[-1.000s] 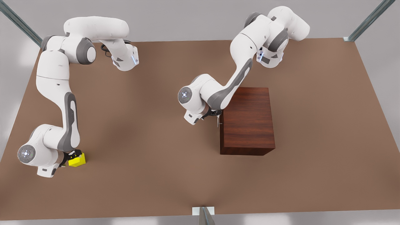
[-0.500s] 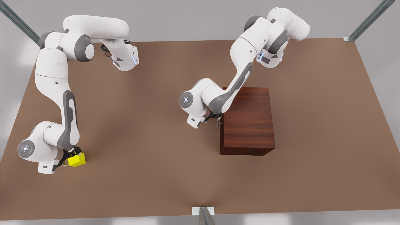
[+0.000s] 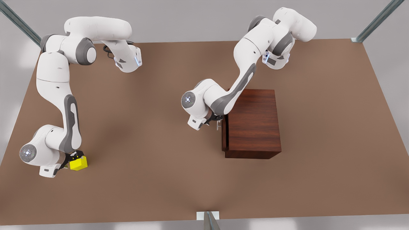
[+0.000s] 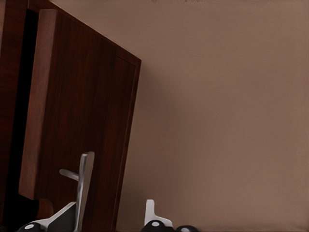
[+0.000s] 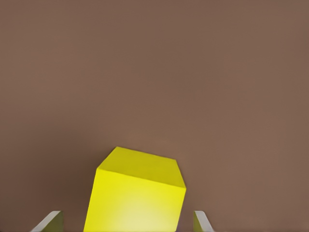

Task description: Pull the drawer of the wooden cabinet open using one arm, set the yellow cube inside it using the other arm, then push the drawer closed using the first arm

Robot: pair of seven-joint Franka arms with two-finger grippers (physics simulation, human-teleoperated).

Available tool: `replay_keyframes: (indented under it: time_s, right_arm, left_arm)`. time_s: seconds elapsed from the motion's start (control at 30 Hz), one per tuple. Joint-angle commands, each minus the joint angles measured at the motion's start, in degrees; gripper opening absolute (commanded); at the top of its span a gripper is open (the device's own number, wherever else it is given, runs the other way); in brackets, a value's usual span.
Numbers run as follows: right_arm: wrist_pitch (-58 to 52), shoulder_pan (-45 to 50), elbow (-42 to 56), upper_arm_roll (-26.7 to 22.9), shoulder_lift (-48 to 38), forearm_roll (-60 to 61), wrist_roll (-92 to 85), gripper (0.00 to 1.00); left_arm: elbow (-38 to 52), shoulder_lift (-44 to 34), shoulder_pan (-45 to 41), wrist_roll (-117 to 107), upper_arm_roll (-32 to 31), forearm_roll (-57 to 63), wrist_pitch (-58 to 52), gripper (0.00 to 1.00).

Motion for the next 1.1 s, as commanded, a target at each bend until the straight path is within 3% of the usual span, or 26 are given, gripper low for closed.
replay_keyframes:
  time_s: [0.0,0.57,0.73,0.83,0.97,1.07]
  right_arm:
    - [0.5,0.0,0.1,0.0,0.3,0.2,1.8,1.00]
    - [3.4,-0.9,0.0,0.0,3.8,0.4,1.9,1.00]
    - [3.5,-0.9,0.0,0.0,4.0,0.3,1.9,0.93]
    - [3.4,-0.8,0.1,0.1,3.8,0.3,1.9,0.73]
    - [2.6,-0.9,0.6,0.3,3.5,0.3,1.6,0.64]
    - [0.3,-0.7,1.4,0.6,2.9,0.1,1.5,0.63]
  left_arm:
    - [0.2,0.1,-0.9,-2.6,-0.6,-0.7,0.2,0.91]
    - [4.4,2.4,-2.4,-3.6,-0.5,-1.5,1.0,0.91]
    - [4.4,2.8,-3.6,-4.1,-0.3,-1.5,1.5,0.91]
    - [5.7,3.3,-4.1,-4.4,-0.4,-1.5,1.5,0.91]
    - [7.3,4.4,-5.1,-4.4,-0.1,-1.5,1.9,0.91]
    - [7.5,4.6,-5.9,-4.5,-0.1,-1.5,2.0,0.91]
